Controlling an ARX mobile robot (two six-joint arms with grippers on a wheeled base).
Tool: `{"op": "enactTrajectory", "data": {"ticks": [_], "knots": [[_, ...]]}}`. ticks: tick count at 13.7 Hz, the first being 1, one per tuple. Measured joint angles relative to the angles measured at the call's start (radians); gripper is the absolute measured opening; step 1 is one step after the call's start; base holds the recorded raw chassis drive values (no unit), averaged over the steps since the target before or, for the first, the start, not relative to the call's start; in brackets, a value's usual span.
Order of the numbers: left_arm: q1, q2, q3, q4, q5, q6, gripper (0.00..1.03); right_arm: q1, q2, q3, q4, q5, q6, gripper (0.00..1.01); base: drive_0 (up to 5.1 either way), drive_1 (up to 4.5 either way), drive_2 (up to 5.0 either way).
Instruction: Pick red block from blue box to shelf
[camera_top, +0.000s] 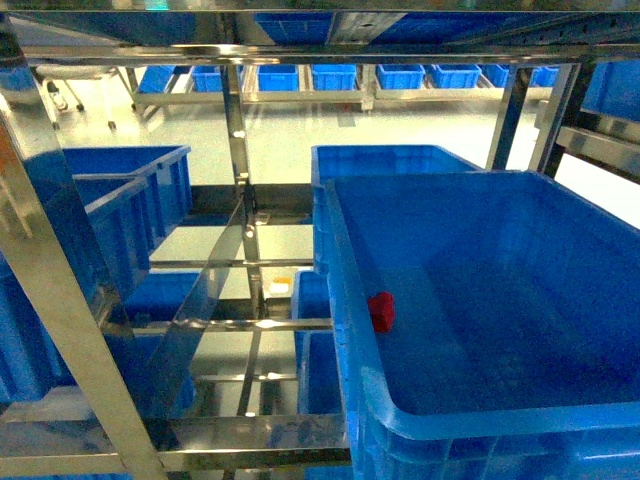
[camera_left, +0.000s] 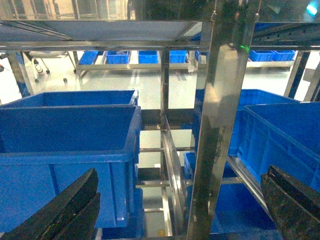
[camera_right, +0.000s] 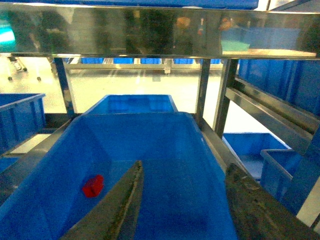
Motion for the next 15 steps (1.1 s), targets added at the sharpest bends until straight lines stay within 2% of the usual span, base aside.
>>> {"op": "enactTrajectory", "data": {"ticks": [2,4,5,6,7,8,14,15], "knots": [[0.0,0.0,0.0,0.0,0.0,0.0,0.98,-0.039,-0.06,-0.031,-0.044,-0.058,0.0,0.32,0.0,0.0,0.0],[0.0,0.0,0.0,0.0,0.0,0.0,0.98,-0.082,-0.124,-0.051,-0.085,-0.093,0.0,0.06,0.0,0.0,0.0],[0.0,0.0,0.0,0.0,0.0,0.0,0.98,-0.124,-0.155,-0.053,-0.109,-0.157,0.002,0.02,0.0,0.0,0.0],[0.0,0.0,0.0,0.001,0.0,0.0,0.98,-0.196,-0.184,-0.061,-0.126,-0.202,0.0,0.02,0.0,0.0,0.0],[0.0,0.0,0.0,-0.001,-0.002,0.0,0.98,-0.205,-0.205,-0.069,-0.145,-0.206,0.0,0.02,0.0,0.0,0.0],[0.0,0.0,0.0,0.0,-0.001,0.0,0.98,-0.198,-0.218,-0.093,-0.111,-0.216,-0.001,0.02,0.0,0.0,0.0],[0.0,0.0,0.0,0.0,0.0,0.0,0.98,-0.199,-0.372,-0.093,-0.271,-0.217,-0.001,0.02,0.0,0.0,0.0],[0.0,0.0,0.0,0.0,0.0,0.0,0.98,-0.199,-0.454,-0.092,-0.399,-0.217,-0.001,0.02,0.0,0.0,0.0]]}}
